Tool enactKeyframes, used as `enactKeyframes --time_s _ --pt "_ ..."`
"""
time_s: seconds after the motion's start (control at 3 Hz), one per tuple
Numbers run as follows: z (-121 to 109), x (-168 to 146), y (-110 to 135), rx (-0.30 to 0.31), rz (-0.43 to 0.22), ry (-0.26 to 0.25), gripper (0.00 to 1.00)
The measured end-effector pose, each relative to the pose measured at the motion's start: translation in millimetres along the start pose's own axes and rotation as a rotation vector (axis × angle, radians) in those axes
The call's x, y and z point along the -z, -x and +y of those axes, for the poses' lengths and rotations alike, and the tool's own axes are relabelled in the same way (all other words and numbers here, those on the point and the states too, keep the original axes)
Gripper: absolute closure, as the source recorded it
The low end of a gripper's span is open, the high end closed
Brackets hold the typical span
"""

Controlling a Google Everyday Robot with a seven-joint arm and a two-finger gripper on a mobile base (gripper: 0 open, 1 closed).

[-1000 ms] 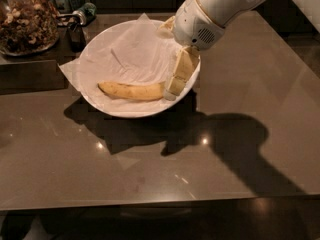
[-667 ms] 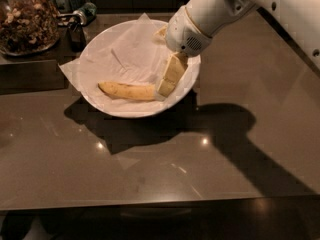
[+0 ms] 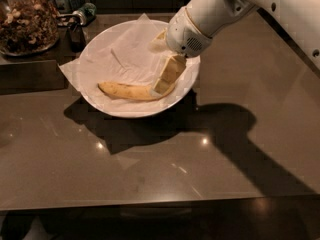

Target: Pick banana from white bowl

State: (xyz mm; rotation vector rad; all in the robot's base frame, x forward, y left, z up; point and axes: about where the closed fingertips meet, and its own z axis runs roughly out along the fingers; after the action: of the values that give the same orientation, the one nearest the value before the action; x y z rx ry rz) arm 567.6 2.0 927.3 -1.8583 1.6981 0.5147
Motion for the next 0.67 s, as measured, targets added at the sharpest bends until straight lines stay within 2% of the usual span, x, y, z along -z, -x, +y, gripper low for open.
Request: enactKeyframes --time_s 0.33,0.67 --pt "-1 -16 0 -0.010 -0.028 0.028 0.27" --pt "-7 -40 -3 -0.019 -0.047 0.070 0.20"
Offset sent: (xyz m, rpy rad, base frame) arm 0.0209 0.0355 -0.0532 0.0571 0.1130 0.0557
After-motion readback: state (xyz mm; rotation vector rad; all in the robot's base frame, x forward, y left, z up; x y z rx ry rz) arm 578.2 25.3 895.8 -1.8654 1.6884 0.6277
